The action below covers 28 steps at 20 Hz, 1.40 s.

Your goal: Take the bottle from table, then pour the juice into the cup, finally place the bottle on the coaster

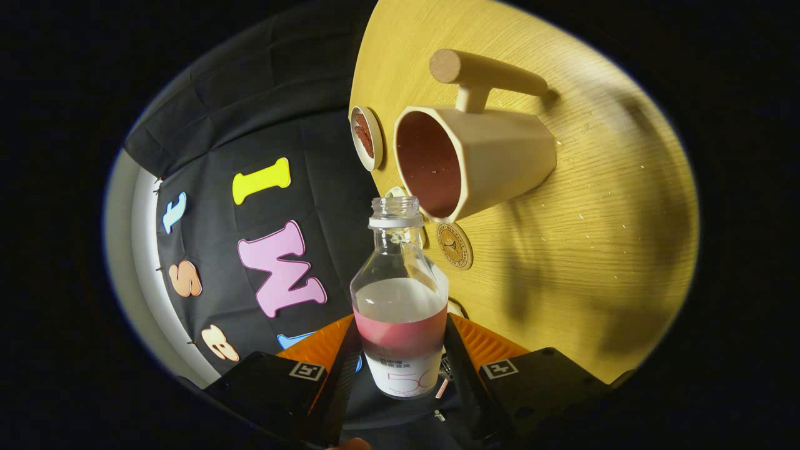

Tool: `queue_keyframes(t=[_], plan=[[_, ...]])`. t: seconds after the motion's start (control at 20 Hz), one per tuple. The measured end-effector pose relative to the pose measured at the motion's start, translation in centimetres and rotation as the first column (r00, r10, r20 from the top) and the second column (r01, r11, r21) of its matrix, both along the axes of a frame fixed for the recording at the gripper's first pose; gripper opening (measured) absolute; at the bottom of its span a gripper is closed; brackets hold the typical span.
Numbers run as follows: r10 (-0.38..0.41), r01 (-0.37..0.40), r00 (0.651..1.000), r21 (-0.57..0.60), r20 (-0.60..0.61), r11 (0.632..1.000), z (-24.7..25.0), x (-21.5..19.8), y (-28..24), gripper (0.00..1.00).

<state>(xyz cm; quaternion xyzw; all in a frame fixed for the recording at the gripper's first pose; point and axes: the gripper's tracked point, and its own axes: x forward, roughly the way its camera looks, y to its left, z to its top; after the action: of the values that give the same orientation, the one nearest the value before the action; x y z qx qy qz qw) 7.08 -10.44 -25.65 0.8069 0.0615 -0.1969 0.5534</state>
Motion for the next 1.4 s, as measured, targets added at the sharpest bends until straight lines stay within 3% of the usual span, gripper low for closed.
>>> queue_keyframes(t=[1.05,1.4], plan=[[-0.01,0.012,1.0,0.118,-0.015,0.993,0.9,0.3,-0.3,0.76],[-0.079,0.079,0.997,0.164,-0.003,0.983,1.6,0.1,-1.2,0.76]])
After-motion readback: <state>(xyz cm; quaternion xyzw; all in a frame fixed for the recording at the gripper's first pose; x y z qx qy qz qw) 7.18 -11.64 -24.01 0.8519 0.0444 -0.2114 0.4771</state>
